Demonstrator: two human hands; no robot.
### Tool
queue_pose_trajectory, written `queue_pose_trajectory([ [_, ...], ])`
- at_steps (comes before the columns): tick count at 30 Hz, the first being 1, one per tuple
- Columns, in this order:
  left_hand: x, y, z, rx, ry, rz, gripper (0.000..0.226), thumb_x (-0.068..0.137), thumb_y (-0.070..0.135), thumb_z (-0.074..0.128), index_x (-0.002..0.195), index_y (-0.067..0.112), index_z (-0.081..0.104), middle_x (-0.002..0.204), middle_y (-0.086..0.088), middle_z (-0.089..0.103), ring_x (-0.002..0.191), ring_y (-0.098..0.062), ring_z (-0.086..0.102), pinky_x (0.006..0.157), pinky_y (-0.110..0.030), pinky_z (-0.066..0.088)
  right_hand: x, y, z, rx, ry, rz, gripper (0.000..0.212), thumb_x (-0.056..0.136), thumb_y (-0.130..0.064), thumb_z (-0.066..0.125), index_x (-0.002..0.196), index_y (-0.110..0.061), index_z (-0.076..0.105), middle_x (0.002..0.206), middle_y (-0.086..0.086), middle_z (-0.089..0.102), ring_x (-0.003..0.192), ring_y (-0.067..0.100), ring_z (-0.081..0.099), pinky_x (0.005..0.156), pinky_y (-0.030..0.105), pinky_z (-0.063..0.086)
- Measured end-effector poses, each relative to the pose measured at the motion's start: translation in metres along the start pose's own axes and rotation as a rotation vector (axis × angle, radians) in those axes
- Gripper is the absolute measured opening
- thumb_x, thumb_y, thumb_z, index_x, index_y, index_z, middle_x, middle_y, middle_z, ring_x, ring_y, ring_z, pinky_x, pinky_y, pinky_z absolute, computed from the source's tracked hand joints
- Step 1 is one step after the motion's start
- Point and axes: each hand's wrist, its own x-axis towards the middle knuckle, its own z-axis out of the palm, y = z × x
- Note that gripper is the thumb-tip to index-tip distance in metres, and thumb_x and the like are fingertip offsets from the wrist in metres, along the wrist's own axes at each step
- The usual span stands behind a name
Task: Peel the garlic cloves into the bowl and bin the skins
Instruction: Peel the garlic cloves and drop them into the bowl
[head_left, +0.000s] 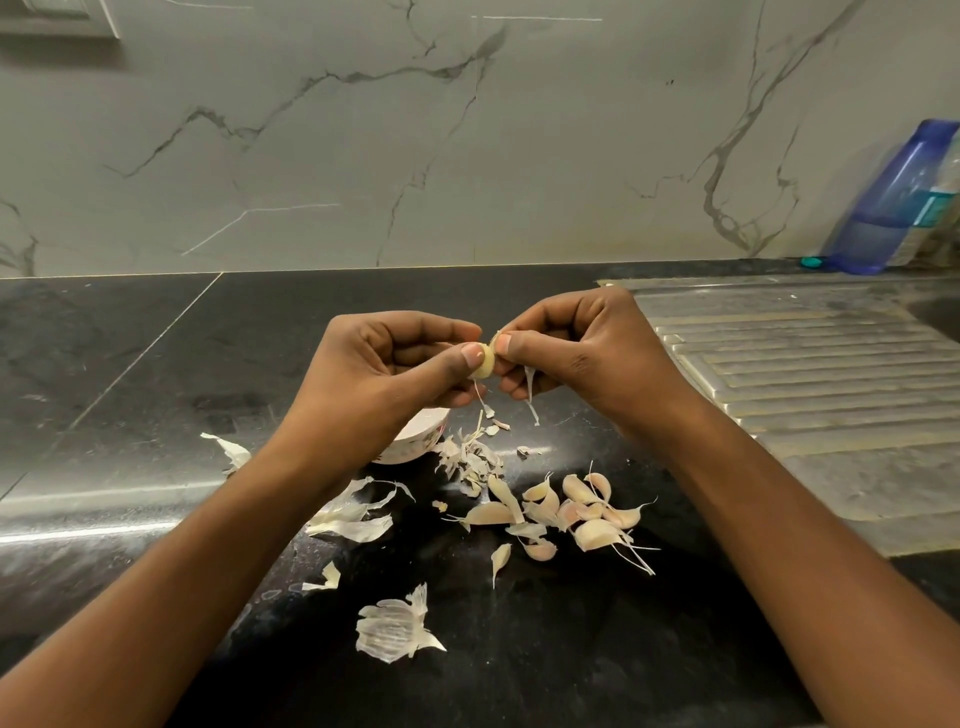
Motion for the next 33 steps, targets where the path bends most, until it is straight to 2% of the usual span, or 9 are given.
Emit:
queue_pose_trajectory([
  [3, 0.0, 0.001, 0.001, -0.018, 0.004, -0.031, 0.032, 0.086, 0.017, 0.076, 0.116, 0.004, 0.075, 0.096, -0.012, 0.081, 0.089, -0.03, 0.08, 0.08, -0.03, 0.065, 0.0, 0.0, 0.002, -0.019, -0.018, -0.008, 0.009, 0.096, -0.004, 0.075, 0.099, 0.003, 0.078, 0.084, 0.015, 0.079, 0.074, 0.034, 0.077, 0.069, 0.035, 0.066],
  [7, 0.0, 0.002, 0.001, -0.096, 0.005, -0.073, 0.033, 0.084, 0.011, 0.075, 0.116, 0.0, 0.074, 0.098, -0.015, 0.081, 0.093, -0.029, 0.08, 0.083, -0.028, 0.064, 0.0, 0.0, 0.002, -0.03, -0.037, -0.016, 0.009, 0.096, -0.005, 0.074, 0.099, 0.003, 0.078, 0.084, 0.014, 0.08, 0.073, 0.028, 0.078, 0.069, 0.031, 0.065],
  [13, 0.0, 0.006, -0.001, -0.242, 0.008, -0.137, 0.04, 0.08, 0.011, 0.074, 0.117, -0.002, 0.072, 0.106, -0.02, 0.079, 0.099, -0.036, 0.078, 0.09, -0.036, 0.063, -0.001, 0.0, -0.001, 0.0, 0.006, -0.023, 0.008, 0.097, -0.002, 0.073, 0.098, 0.005, 0.078, 0.085, 0.016, 0.079, 0.072, 0.03, 0.076, 0.07, 0.035, 0.066],
  [17, 0.001, 0.008, -0.001, -0.314, 0.009, -0.184, 0.039, 0.081, 0.009, 0.071, 0.119, -0.002, 0.071, 0.108, -0.02, 0.079, 0.099, -0.036, 0.078, 0.085, -0.032, 0.065, 0.0, 0.0, -0.004, -0.061, 0.002, -0.052, 0.012, 0.089, -0.008, 0.083, 0.096, 0.001, 0.079, 0.081, 0.013, 0.079, 0.072, 0.028, 0.077, 0.068, 0.033, 0.065],
  [20, 0.001, 0.008, -0.001, -0.314, 0.007, -0.204, 0.037, 0.083, 0.01, 0.07, 0.118, -0.002, 0.072, 0.107, -0.021, 0.078, 0.099, -0.036, 0.078, 0.084, -0.033, 0.065, 0.0, 0.001, -0.005, -0.085, -0.023, -0.082, 0.014, 0.088, -0.007, 0.085, 0.097, 0.001, 0.079, 0.083, 0.012, 0.079, 0.073, 0.027, 0.078, 0.069, 0.031, 0.064],
  [22, 0.001, 0.008, -0.001, -0.307, 0.014, -0.217, 0.036, 0.082, 0.011, 0.071, 0.116, -0.002, 0.073, 0.105, -0.021, 0.079, 0.097, -0.036, 0.079, 0.082, -0.031, 0.065, 0.0, 0.003, -0.003, -0.121, -0.047, -0.099, 0.008, 0.091, -0.001, 0.08, 0.099, 0.0, 0.08, 0.084, 0.01, 0.08, 0.074, 0.026, 0.078, 0.07, 0.03, 0.064],
  [25, 0.0, 0.009, -0.001, -0.282, 0.023, -0.208, 0.035, 0.081, 0.01, 0.072, 0.114, -0.002, 0.073, 0.103, -0.021, 0.079, 0.096, -0.034, 0.079, 0.08, -0.029, 0.065, 0.001, 0.005, -0.001, -0.127, -0.051, -0.101, 0.013, 0.095, 0.005, 0.071, 0.101, 0.001, 0.081, 0.085, 0.01, 0.08, 0.076, 0.027, 0.079, 0.072, 0.034, 0.066],
  [33, -0.001, 0.011, -0.001, -0.219, 0.001, -0.168, 0.037, 0.079, 0.012, 0.073, 0.114, 0.0, 0.074, 0.102, -0.019, 0.08, 0.097, -0.031, 0.079, 0.084, -0.029, 0.064, 0.0, 0.002, -0.003, -0.132, -0.072, -0.097, 0.014, 0.092, -0.012, 0.081, 0.103, -0.002, 0.082, 0.087, 0.007, 0.081, 0.079, 0.025, 0.08, 0.072, 0.035, 0.067],
])
